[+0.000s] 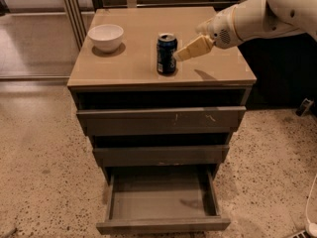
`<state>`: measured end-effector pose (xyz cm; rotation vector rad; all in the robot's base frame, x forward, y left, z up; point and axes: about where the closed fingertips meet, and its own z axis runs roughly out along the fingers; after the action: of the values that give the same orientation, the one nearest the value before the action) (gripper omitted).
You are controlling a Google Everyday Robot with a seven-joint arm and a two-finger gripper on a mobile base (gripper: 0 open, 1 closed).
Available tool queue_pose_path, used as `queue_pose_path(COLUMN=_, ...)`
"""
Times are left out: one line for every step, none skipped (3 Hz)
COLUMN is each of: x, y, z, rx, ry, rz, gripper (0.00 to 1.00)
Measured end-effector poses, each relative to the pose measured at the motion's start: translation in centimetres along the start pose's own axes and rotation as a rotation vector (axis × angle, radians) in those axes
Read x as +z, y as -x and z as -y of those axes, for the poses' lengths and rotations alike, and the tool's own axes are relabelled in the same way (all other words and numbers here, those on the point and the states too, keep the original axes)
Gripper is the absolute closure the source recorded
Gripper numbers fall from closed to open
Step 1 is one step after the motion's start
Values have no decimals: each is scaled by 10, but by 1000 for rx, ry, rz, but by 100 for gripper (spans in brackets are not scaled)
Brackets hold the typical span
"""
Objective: Place pepsi can into bottom drawer
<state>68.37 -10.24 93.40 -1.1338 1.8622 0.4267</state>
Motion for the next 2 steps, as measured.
queue_pose_path(x=19, y=-5, z=4, rx=21, ry=18, rz=6, gripper=27)
queue_pose_path(x=39, y=-4, z=8, rx=36, ry=27, rz=22, gripper=26)
